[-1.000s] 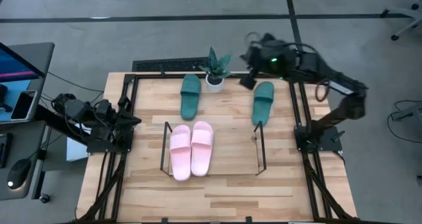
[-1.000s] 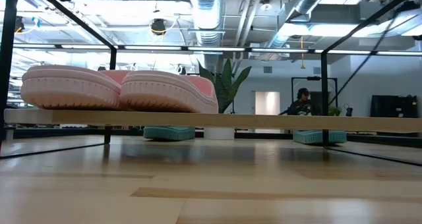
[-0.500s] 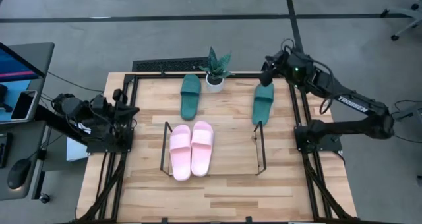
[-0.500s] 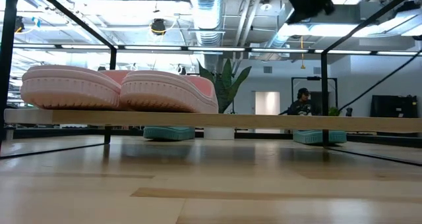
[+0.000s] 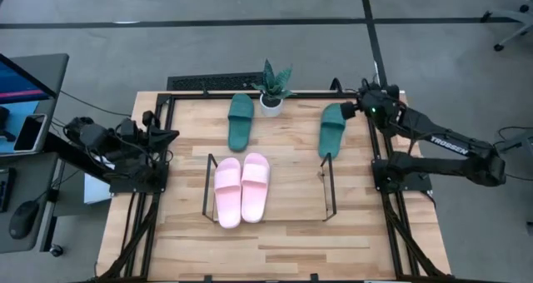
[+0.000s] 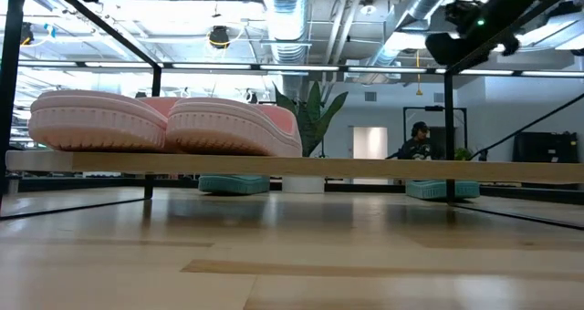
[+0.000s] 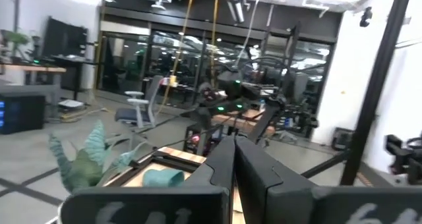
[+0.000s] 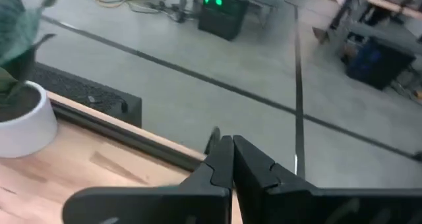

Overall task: Pick and place slides into the shelf
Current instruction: Put the right green slide on the shelf

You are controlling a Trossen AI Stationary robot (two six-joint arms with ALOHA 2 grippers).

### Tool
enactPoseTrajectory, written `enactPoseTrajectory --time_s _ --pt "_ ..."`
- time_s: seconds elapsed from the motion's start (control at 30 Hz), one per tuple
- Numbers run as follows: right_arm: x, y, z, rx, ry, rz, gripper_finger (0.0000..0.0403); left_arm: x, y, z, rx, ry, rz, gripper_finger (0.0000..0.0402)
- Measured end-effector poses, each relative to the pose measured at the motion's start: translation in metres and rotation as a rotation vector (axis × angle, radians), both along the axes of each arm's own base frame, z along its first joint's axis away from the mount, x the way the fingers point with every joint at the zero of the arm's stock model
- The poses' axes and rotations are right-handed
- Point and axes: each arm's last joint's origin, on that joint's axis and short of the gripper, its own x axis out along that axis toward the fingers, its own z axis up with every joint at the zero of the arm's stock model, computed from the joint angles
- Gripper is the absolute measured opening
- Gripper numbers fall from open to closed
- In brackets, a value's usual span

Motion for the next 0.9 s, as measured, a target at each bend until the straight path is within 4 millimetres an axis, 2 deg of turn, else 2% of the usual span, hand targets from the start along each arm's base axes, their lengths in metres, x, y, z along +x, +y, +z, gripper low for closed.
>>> enactPoseTrajectory --time_s 0.2,0.37,0.53,0.67,0.8,0.9 --pt "-0.019 0.016 -0.012 0.013 -0.006 -0.058 0.0000 0.015 -0.007 0.003 0.030 0.033 0.089 0.0000" --pt "-0.028 0.027 -0.022 0.123 0.007 -0.016 0.0000 0.025 -0.013 0.006 0.079 0.030 0.108 0.0000" --pt "-0.026 0.036 -0.026 0.215 -0.066 0.017 0.0000 0.027 -0.014 0.007 0.094 0.026 0.103 0.0000" --pt "-0.029 0.040 -0.035 0.344 -0.104 -0.058 0.0001 0.027 -0.015 0.008 0.082 0.017 0.092 0.0000" --pt "-0.029 0.044 -0.046 0.427 -0.046 -0.138 0.0013 0.027 -0.015 0.008 0.083 0.019 0.090 0.0000" --pt "-0.021 0.046 -0.052 0.452 -0.018 -0.158 0.0030 0.027 -0.015 0.008 0.090 0.017 0.077 0.0000"
